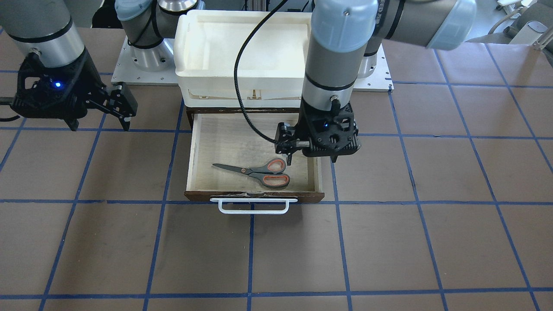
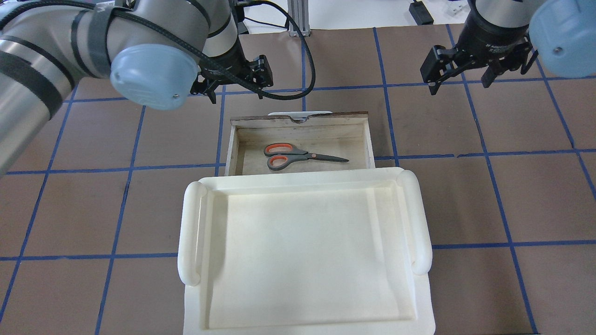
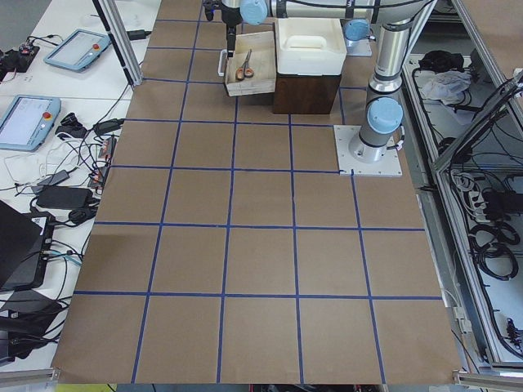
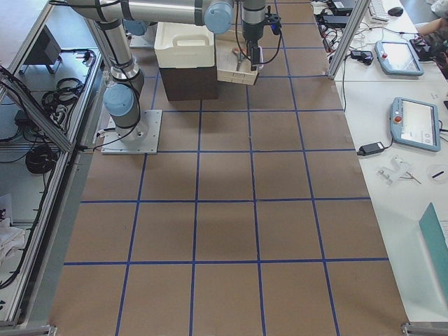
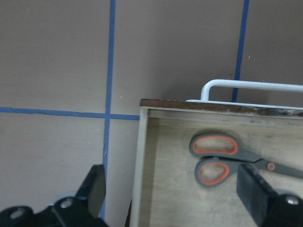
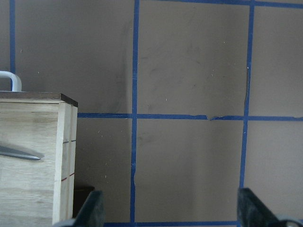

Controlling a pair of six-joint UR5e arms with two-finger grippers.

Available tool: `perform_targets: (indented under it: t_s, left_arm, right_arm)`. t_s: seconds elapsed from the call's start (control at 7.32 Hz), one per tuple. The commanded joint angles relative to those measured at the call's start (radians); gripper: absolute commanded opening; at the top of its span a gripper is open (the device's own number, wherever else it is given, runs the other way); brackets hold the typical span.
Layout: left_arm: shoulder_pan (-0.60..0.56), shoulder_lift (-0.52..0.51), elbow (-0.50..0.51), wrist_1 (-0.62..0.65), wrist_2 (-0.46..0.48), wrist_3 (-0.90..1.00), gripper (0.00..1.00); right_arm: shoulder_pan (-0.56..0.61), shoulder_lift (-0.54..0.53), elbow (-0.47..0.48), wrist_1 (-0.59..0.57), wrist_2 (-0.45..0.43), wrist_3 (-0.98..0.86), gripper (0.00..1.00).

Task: Put scissors in drawer and close it
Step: 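Reach the left gripper over the drawer's far edge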

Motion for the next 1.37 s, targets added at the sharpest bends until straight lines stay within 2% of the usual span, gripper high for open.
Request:
perform_targets:
  t_s: [0.0, 0.27, 0.55, 1.23]
  left_arm:
    - [-0.076, -0.138, 0.102, 0.041, 0.041, -0.037, 1.0]
    - [-0.096, -0.254, 0.195, 0.076, 0.046, -0.053, 1.0]
    - [-0.119, -0.316, 0.214, 0.133, 0.042, -0.054, 1.0]
    - [-0.116, -0.428, 0.239, 0.135, 0.035, -0.05, 1.0]
  right_arm:
    - [0.005, -0.021, 0.003, 0.037, 0.006, 0.077, 1.0]
    - [0.007, -0.046, 0.003, 0.037, 0.115, 0.064, 1.0]
    - [0.009, -0.044, 0.005, 0.037, 0.115, 0.062, 1.0]
    - [0.068, -0.035, 0.005, 0.028, 0.084, 0.082, 1.0]
